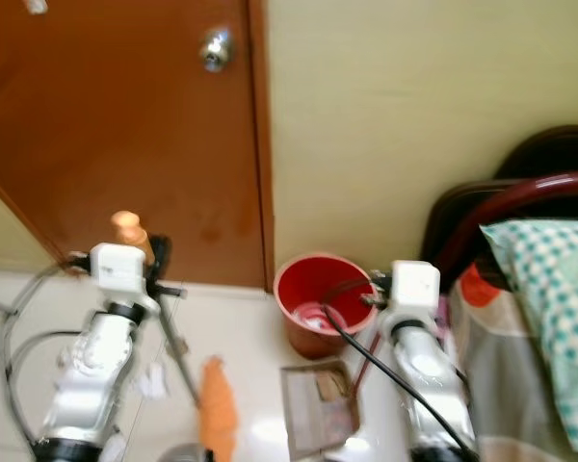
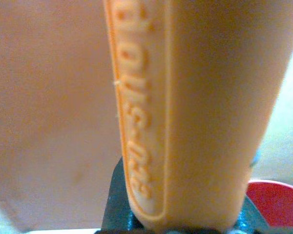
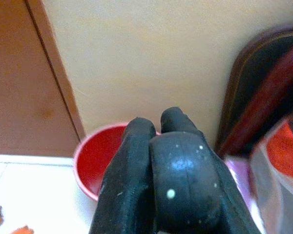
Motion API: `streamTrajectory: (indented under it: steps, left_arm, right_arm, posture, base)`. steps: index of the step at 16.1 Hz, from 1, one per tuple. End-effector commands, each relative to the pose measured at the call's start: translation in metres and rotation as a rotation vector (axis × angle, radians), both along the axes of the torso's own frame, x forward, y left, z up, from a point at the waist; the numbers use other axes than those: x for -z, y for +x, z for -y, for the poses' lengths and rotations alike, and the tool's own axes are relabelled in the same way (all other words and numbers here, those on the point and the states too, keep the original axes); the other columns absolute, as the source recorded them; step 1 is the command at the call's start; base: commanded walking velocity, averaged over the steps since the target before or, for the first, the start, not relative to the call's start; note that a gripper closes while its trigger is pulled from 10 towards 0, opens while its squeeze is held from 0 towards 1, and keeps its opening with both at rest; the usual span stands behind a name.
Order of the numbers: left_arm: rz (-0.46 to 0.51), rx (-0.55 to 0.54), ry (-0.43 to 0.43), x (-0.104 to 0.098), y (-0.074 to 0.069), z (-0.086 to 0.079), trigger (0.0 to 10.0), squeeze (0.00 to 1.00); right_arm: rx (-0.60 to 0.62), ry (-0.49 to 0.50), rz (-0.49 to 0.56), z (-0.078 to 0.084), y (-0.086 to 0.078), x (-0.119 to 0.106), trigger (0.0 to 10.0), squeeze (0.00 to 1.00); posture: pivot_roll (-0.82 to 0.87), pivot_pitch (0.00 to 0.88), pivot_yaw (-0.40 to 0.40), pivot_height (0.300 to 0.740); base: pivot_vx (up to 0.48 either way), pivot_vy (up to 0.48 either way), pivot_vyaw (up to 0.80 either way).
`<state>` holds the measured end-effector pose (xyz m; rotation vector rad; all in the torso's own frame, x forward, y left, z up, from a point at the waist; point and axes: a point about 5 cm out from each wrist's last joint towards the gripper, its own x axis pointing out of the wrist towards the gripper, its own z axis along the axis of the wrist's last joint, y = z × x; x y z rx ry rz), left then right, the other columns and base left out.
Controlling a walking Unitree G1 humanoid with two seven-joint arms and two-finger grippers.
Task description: Sweep floor
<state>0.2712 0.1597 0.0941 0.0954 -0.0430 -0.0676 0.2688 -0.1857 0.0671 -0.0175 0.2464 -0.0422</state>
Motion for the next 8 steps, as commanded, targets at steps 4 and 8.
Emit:
streamTrajectory:
  steps: [4,8]
  left_arm:
    - [0.028,-0.011,0.046,-0.003,0.003,-0.003,10.0,0.0]
    - [0.196,-0.014,0.276,-0.03,0.012,-0.018,10.0,0.0]
  right_arm:
    - [-0.033,0.023,-0.007,0.001,0.0,0.0,10.0,0.0]
    - [-0.034,0.024,-0.013,0.002,0.0,0.001,10.0,0.0]
  posture:
    - [-0.05,0.041,-0.021,0.74]
    - [-0.05,0.045,-0.024,0.74]
  base:
    - [0.0,0.0,0.0]
    - [0.0,0.0,0.0]
